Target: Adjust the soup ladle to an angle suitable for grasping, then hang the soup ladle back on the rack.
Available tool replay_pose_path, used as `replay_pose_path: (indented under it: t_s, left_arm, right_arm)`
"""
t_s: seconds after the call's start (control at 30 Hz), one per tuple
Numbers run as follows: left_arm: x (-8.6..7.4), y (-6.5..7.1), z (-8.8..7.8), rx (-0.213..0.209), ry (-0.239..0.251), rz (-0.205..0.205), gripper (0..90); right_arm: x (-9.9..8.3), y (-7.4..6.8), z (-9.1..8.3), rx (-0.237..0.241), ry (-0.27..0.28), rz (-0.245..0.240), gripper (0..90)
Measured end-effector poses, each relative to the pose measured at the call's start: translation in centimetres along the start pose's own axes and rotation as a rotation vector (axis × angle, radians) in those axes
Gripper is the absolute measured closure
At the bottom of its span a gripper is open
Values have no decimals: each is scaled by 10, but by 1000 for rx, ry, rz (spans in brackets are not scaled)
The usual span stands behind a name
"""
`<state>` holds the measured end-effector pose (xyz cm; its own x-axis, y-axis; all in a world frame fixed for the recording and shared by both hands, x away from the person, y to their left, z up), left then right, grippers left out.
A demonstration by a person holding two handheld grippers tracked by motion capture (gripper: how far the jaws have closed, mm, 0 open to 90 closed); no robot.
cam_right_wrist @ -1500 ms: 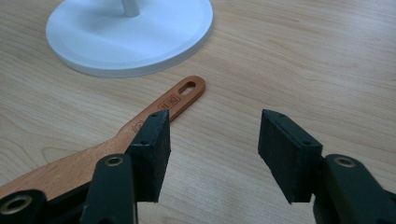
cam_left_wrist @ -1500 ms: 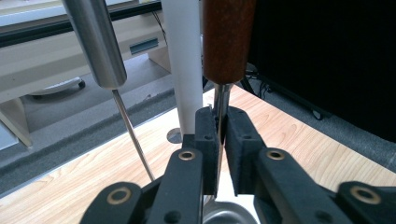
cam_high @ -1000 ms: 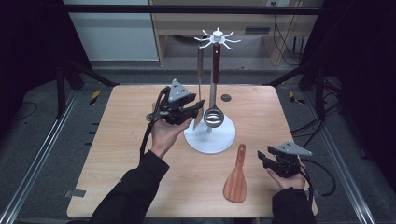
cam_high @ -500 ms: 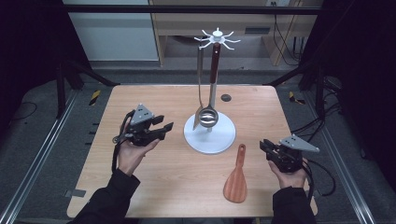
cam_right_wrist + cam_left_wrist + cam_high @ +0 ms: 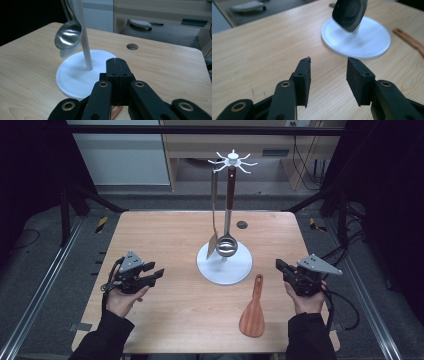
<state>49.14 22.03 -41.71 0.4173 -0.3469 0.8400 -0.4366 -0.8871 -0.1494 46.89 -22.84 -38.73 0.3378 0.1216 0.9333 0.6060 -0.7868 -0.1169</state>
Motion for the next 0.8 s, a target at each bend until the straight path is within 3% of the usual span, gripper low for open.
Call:
replay_pose_path:
  t_s: [0.13, 0.3, 0.4, 0.8]
  left_arm:
    - [-21, -7, 4, 32, -37, -11, 539]
    - [-45, -12, 9, 36, -84, -22, 509]
    - [-51, -13, 9, 45, -82, -51, 501]
    - [-61, -20, 13, 49, -120, -96, 466]
  right_arm:
    - [15, -4, 2, 7, 25, -1, 900]
    - [43, -10, 5, 11, 71, -19, 898]
    - [58, -13, 7, 11, 103, -30, 895]
    - [104, -24, 19, 23, 170, -61, 898]
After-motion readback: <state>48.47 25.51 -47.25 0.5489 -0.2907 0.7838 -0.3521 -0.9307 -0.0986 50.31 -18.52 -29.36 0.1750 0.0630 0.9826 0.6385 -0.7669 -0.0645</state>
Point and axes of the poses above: each handheld gripper's, and its own axes: z roughly forward along the jaws, x roughly out of its top, y roughly to its right, the point moved 3 cm from there along z, roughly forward along the jaws, and after that the axes turned 13 degrees about x, right-handed, at the moved point
